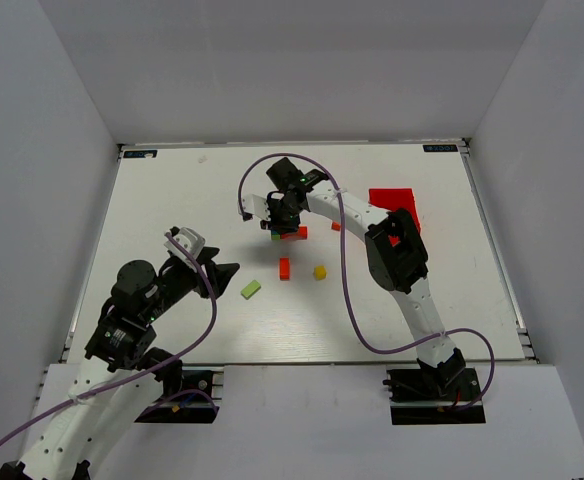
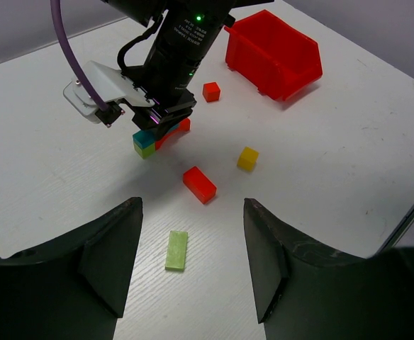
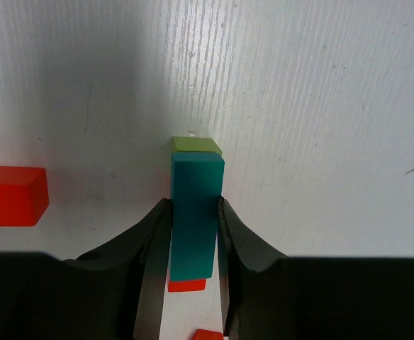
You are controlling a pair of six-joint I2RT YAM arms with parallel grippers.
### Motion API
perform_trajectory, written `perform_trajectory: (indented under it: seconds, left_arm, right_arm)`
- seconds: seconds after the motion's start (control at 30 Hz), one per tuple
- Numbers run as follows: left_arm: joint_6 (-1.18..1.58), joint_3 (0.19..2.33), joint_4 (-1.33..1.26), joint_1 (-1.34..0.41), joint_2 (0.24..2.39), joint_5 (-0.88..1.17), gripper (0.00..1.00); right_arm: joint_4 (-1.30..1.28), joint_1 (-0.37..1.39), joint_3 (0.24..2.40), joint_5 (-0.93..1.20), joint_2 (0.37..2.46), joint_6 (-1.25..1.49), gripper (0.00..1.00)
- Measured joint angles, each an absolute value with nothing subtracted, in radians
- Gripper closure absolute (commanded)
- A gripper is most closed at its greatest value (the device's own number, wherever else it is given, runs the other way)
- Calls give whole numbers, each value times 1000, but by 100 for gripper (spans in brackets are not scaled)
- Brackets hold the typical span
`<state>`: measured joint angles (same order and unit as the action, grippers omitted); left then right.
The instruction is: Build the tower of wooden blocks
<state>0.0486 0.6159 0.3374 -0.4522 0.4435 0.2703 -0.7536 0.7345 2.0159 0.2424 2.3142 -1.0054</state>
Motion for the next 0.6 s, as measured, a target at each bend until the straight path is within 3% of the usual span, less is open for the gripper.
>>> perform_trajectory:
  seconds: [0.6]
  left_arm:
    - [49,616,337,-452,443,270,31]
  right_arm:
    - [-754,735,2016,241,2314,-1005,73]
